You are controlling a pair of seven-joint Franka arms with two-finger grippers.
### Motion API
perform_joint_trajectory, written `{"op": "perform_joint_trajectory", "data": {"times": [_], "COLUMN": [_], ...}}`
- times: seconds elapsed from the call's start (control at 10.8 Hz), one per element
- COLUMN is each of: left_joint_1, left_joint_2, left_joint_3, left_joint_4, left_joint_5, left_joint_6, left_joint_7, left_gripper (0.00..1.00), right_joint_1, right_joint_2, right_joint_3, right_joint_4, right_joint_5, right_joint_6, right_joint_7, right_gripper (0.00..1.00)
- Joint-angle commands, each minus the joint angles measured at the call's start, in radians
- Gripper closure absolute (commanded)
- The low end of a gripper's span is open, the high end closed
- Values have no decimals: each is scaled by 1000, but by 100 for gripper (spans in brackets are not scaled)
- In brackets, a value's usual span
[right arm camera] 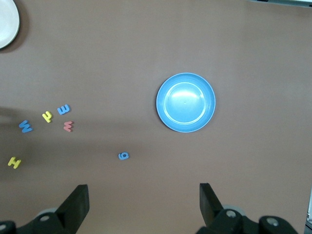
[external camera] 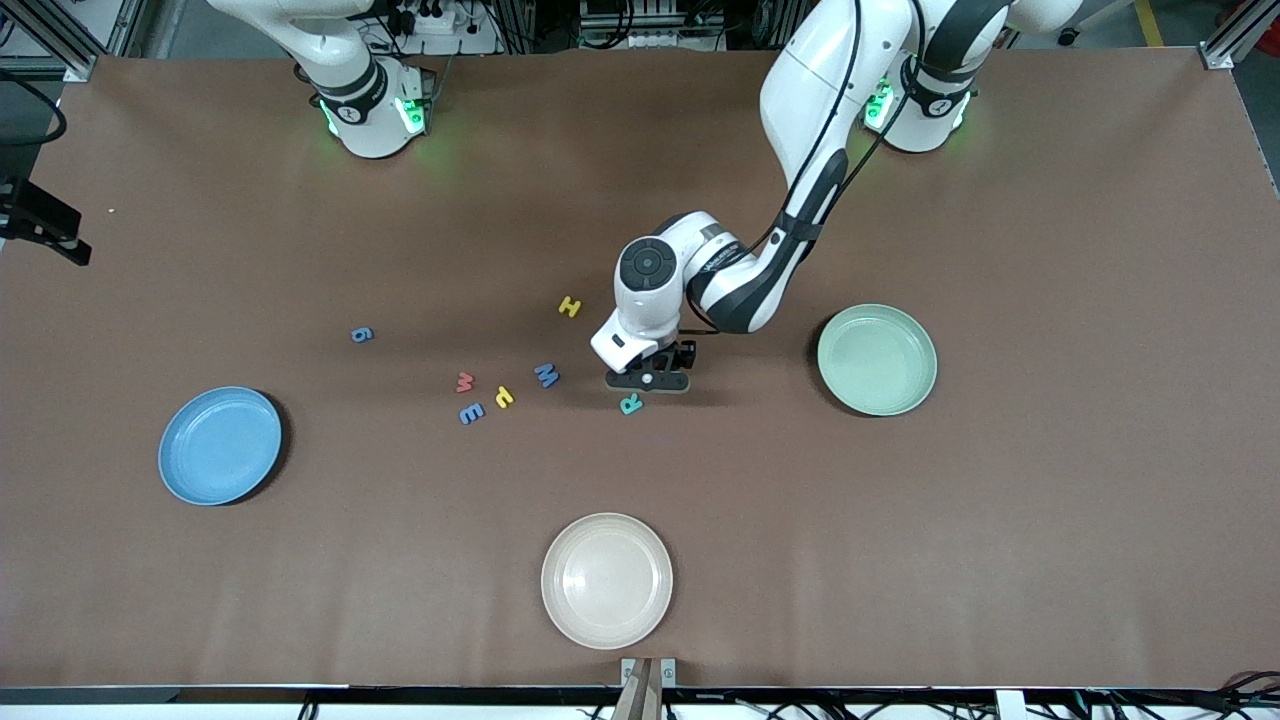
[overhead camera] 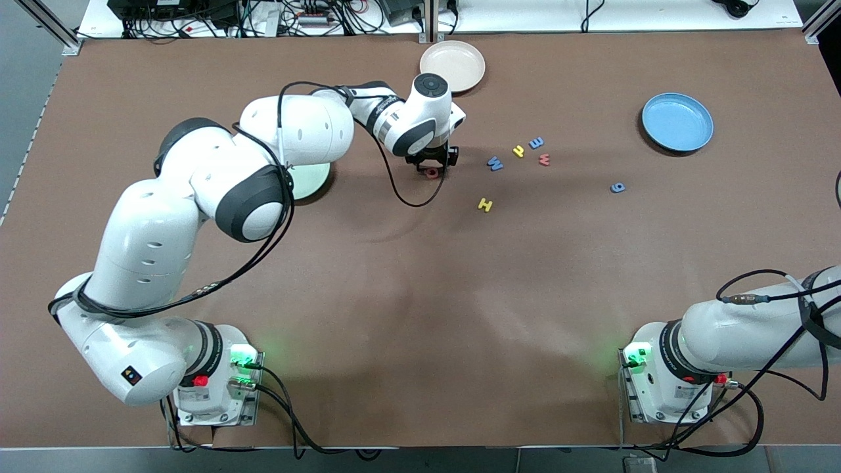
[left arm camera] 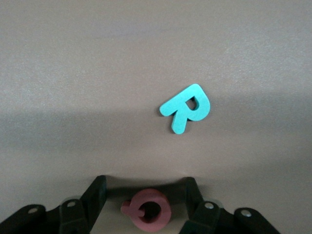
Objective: Sort upper and lower case letters into plates
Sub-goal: 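Close the left gripper on the pink letter and lift it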
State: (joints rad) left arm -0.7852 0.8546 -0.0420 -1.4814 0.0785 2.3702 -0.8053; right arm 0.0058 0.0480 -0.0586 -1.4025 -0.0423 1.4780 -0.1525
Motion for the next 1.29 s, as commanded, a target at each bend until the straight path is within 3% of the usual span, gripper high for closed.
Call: {"op": "perform_joint_trajectory", "data": {"times": [0.0,0.74,1.2], "left_joint_1": [-6,-11,-5], "left_joint_2": [6,-3,-5], "left_joint_3": [7,5,7], "left_joint_4": [9,12,35], "left_joint_5": [-3,-40,-43], "left_joint_6": [-31,-134,-132], "left_joint_7": [-28,-34,-5], "left_gripper": [29,28,38], "right_joint_1": [20,-9,-10], "right_joint_2": [16,13,9], "right_joint_3": [5,0,-3], "right_joint_4": [5,11,57], "right_joint_5": [-34,-25,-22], "right_joint_6": [-10,-81,-82], "right_joint_7": [-2,-2,-6], "right_gripper": [0,0,0]}}
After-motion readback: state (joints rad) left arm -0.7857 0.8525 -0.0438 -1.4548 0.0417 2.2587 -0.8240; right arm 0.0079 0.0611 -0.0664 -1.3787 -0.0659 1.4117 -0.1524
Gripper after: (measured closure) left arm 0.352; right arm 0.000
